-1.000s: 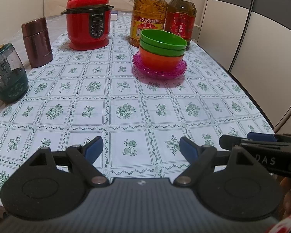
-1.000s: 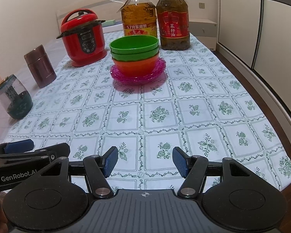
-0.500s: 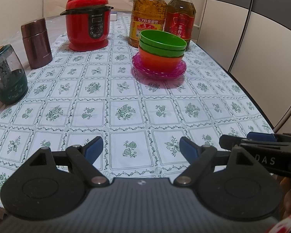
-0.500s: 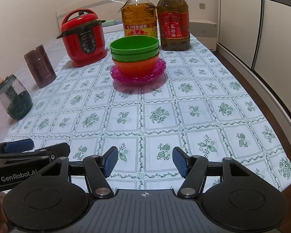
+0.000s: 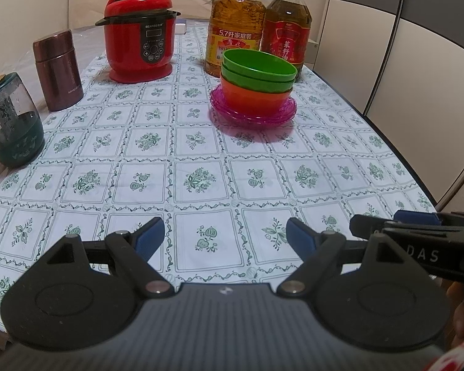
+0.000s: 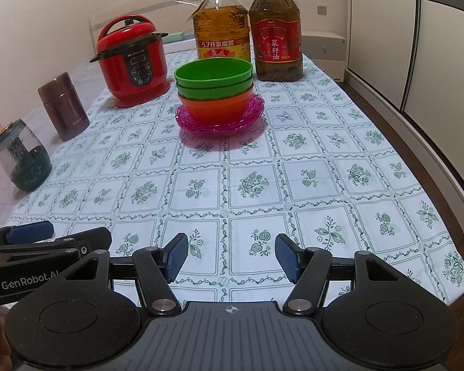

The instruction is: Organize plates and bowls

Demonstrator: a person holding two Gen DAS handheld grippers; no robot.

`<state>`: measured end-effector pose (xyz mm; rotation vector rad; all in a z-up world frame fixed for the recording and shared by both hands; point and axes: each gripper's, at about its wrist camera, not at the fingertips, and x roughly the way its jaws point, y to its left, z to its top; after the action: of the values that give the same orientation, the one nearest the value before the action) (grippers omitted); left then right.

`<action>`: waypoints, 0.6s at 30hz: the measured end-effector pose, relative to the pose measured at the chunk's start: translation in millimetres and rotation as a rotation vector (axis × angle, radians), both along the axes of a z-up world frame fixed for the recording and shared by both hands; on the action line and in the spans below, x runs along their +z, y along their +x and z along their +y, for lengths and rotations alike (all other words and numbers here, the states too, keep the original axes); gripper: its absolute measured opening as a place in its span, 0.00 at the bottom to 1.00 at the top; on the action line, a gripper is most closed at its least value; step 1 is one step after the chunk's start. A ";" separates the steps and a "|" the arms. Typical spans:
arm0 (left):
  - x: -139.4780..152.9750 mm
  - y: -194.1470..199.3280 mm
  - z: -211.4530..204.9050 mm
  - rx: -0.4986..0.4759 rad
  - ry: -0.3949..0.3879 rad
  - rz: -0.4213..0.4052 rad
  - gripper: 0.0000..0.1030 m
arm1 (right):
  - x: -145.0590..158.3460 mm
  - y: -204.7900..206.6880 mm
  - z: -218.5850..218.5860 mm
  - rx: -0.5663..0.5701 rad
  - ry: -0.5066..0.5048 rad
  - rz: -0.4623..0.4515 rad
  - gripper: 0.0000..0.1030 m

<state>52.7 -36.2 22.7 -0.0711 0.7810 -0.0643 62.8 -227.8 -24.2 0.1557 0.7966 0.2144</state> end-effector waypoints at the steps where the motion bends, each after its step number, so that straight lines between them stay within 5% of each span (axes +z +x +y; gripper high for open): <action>1: -0.1 -0.3 0.0 0.000 0.001 0.001 0.82 | 0.0 0.0 0.3 0.001 -0.001 0.000 0.61; 18: -2.5 -0.3 -0.5 -0.001 -0.007 0.009 0.82 | -0.6 -1.9 -1.2 -0.002 0.002 0.008 0.61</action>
<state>52.4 -36.7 20.3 -0.0779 0.7896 -0.0682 60.9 -229.0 -24.8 0.1590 0.8039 0.2131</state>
